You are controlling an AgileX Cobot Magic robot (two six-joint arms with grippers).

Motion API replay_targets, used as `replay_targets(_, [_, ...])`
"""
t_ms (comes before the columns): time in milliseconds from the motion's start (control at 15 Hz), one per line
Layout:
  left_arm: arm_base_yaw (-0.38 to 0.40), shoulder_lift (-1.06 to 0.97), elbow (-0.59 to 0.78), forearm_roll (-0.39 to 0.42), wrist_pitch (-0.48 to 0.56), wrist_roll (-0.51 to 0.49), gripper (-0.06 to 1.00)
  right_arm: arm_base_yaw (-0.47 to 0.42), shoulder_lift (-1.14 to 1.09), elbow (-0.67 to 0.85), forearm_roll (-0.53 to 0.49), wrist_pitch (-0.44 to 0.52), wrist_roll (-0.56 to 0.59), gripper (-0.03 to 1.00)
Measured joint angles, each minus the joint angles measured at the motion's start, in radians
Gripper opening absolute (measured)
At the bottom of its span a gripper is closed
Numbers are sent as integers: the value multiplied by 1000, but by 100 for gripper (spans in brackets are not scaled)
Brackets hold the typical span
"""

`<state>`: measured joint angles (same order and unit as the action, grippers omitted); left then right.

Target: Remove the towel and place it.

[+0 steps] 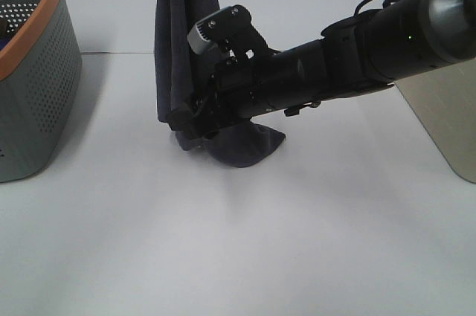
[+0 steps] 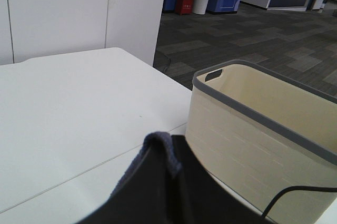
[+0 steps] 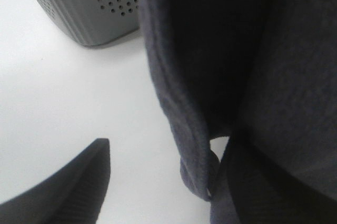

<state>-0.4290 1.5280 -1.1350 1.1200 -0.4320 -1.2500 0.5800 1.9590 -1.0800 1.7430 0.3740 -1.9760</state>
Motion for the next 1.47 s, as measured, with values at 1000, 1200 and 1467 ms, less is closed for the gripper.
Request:
replay_targets(1000, [0, 0, 0, 0, 0, 0, 0, 1, 206, -102, 1, 89, 29, 34])
replay_targets(1200, [1, 0, 0, 0, 0, 0, 0, 1, 206, -102, 1, 87, 64, 6])
replay_targets(1467, [3, 0, 0, 0, 37, 1, 0, 1, 178, -49, 2, 87, 135, 2])
